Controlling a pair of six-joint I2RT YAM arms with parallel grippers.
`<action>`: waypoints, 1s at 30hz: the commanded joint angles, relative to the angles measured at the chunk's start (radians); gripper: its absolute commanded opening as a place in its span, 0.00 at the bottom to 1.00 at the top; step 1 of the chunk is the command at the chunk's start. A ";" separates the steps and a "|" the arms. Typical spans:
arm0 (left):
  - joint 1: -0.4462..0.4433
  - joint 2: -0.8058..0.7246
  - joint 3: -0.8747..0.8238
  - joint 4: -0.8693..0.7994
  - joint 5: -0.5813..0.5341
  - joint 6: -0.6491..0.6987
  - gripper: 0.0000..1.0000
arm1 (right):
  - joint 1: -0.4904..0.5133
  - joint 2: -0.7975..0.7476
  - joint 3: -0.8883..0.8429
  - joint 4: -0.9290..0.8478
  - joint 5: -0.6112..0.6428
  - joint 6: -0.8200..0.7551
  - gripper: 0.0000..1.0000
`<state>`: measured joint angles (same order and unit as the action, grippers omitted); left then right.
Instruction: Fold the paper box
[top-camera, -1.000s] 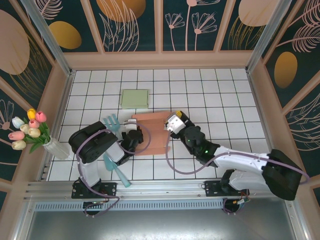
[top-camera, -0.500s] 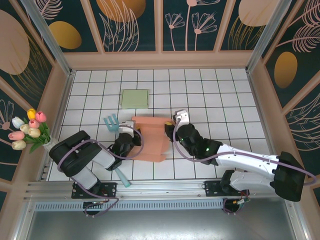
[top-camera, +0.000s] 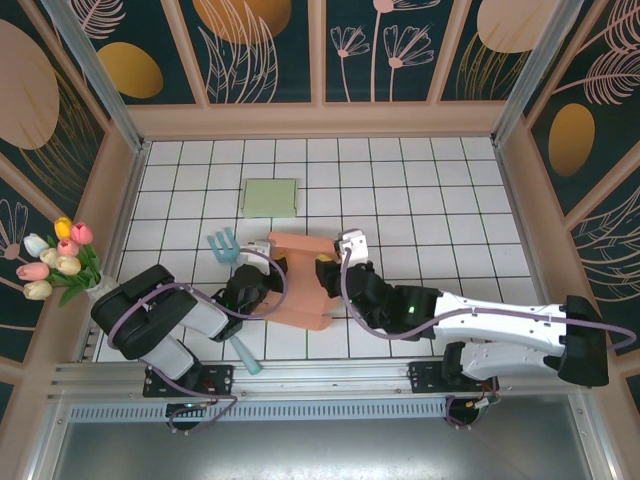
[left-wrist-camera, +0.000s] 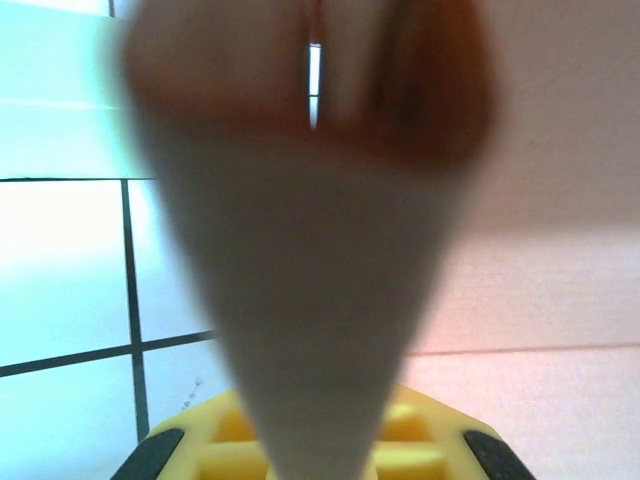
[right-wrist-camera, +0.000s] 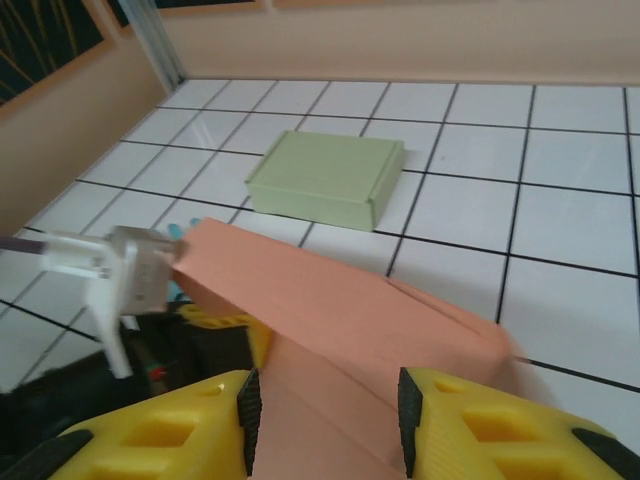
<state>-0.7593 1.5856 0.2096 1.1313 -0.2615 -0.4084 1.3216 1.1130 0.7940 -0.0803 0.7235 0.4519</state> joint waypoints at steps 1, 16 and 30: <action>-0.003 -0.002 0.030 -0.008 0.041 0.010 0.00 | 0.060 0.018 0.076 -0.090 0.121 0.036 0.44; -0.003 0.069 0.058 0.018 0.141 -0.003 0.00 | 0.000 0.041 0.051 -0.071 0.066 0.062 0.49; -0.003 0.073 0.102 -0.089 0.047 -0.016 0.00 | -0.177 0.051 -0.024 0.045 -0.162 0.073 0.48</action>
<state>-0.7593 1.6524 0.2844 1.0767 -0.1669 -0.4118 1.1576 1.1614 0.7841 -0.0872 0.6159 0.5076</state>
